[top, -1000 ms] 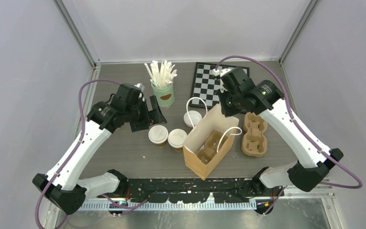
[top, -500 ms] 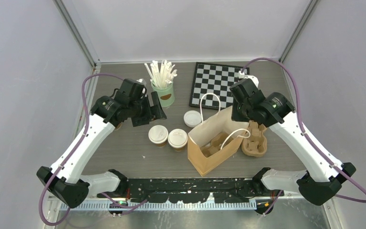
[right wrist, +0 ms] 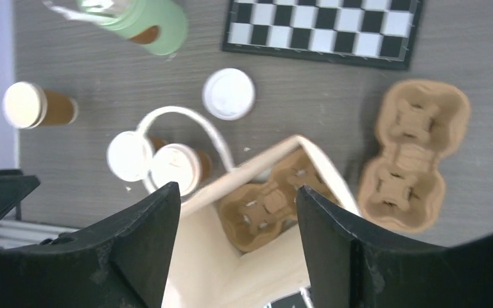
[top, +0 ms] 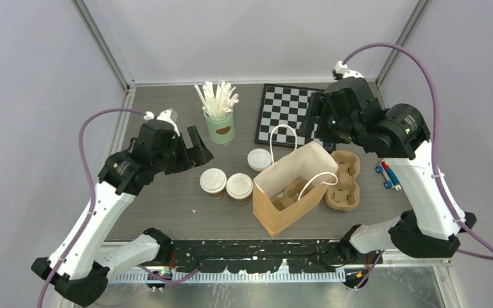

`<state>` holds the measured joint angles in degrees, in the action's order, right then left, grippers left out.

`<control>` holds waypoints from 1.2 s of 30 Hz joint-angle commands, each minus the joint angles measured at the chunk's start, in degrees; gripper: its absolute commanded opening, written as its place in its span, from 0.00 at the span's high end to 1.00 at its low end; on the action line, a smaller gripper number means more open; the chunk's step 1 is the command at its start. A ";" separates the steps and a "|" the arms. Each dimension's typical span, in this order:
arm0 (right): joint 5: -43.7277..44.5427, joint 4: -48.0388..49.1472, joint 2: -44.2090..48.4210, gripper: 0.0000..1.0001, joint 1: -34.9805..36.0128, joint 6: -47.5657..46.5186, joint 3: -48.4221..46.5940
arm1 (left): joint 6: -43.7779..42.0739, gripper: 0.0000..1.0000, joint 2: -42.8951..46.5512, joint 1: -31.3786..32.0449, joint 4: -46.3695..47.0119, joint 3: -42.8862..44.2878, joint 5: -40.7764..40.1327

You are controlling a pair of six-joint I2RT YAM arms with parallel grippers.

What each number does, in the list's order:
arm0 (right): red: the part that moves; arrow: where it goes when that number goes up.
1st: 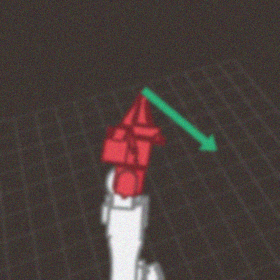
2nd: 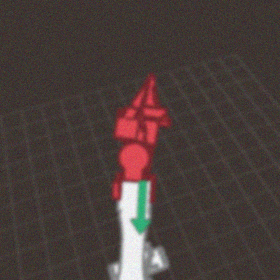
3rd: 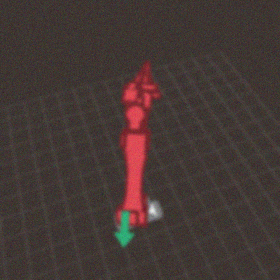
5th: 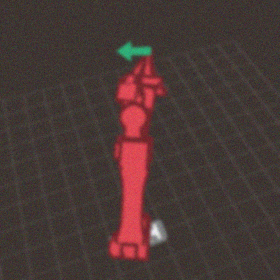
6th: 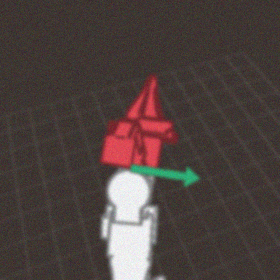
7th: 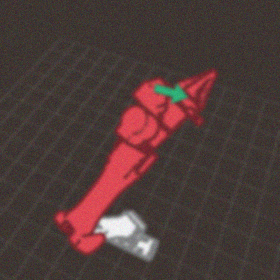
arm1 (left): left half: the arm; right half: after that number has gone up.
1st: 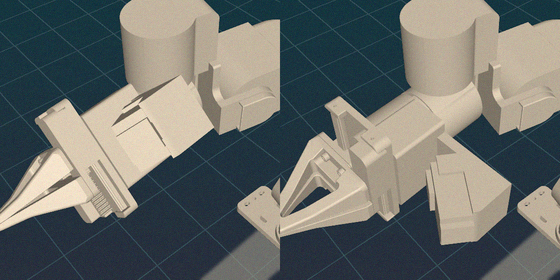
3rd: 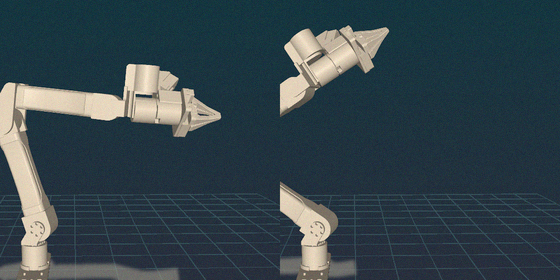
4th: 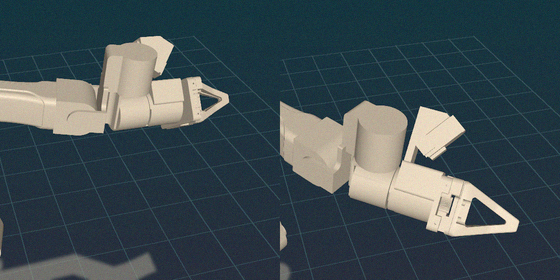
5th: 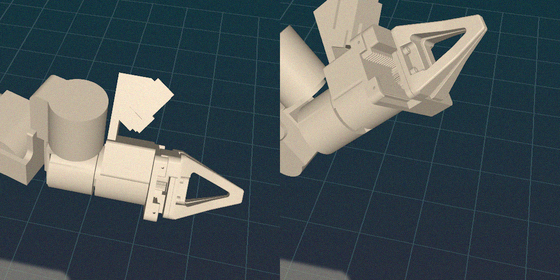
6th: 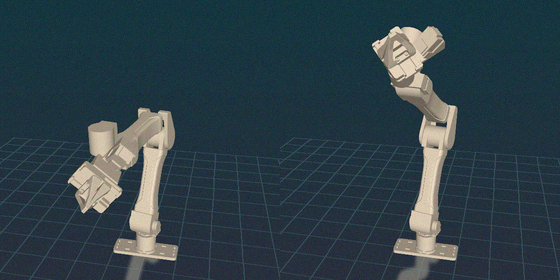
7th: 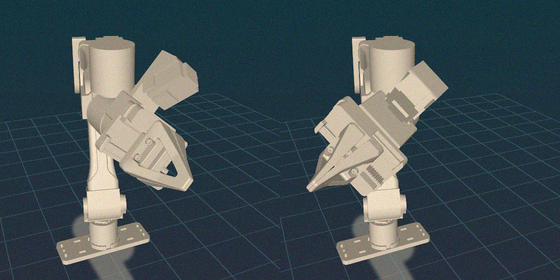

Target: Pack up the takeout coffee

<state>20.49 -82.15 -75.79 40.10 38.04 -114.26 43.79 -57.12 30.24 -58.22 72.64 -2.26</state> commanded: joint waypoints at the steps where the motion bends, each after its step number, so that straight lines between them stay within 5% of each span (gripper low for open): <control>1: 1.67 0.42 -7.38 0.29 7.99 -1.67 -10.12 | -2.02 0.05 4.59 -0.27 3.39 0.94 -4.93; 8: -2.54 2.87 -23.91 0.25 18.79 -11.72 -24.66 | -3.39 0.00 12.90 -0.27 -0.90 2.71 -14.98; 18: -13.50 7.00 -35.87 0.22 20.70 -29.13 -17.47 | -5.28 0.00 22.56 -0.27 -1.49 3.65 -21.62; 36: -16.24 8.07 -41.39 0.20 20.70 -37.46 -3.50 | -8.01 0.00 23.25 -0.27 -2.72 5.09 -22.14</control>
<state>5.21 -76.44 -118.37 60.95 3.99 -120.75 36.99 -32.82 30.24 -61.73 77.36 -24.45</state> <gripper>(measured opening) 0.794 0.996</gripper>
